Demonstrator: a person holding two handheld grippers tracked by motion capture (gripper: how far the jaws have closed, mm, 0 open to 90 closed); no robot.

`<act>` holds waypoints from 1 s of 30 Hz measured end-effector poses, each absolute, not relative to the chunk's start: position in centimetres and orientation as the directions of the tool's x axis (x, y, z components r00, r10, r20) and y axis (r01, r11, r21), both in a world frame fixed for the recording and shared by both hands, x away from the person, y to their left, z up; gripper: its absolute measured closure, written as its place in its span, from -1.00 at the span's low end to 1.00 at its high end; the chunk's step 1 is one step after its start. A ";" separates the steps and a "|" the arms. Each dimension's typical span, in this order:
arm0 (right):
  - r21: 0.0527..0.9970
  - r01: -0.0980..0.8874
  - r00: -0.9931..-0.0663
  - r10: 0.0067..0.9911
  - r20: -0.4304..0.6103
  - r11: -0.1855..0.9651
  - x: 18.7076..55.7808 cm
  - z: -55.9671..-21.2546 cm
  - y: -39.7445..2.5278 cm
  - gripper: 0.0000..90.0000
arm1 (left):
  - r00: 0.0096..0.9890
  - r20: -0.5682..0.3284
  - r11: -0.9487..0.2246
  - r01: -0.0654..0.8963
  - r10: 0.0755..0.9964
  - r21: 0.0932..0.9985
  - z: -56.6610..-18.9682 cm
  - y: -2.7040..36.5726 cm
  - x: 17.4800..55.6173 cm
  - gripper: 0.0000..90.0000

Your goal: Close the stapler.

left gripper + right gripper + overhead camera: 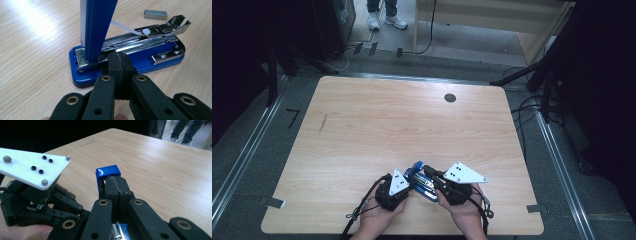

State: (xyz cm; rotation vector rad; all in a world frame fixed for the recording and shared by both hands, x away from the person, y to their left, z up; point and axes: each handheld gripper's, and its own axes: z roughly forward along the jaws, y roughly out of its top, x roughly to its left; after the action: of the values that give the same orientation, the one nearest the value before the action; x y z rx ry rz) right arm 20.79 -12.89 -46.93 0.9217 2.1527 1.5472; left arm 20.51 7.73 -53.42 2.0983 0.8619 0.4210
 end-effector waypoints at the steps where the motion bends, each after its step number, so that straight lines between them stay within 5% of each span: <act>1: 0.931 0.307 -0.736 0.670 0.100 0.198 20.9 -46.9 -12.8 1.00 | 0.712 0.000 -0.439 0.433 0.702 0.788 -53.4 7.7 20.5 1.00; 30: 0.939 0.283 -0.764 0.638 0.097 0.196 22.9 -46.6 -9.9 1.00 | 0.708 -0.001 -0.433 0.432 0.706 0.791 -53.4 7.6 20.6 1.00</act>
State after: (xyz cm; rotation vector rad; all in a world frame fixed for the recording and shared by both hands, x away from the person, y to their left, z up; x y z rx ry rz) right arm 22.89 -9.92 -46.58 0.8693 2.1628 1.5896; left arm 20.55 7.65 -53.45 2.0909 0.8645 0.4238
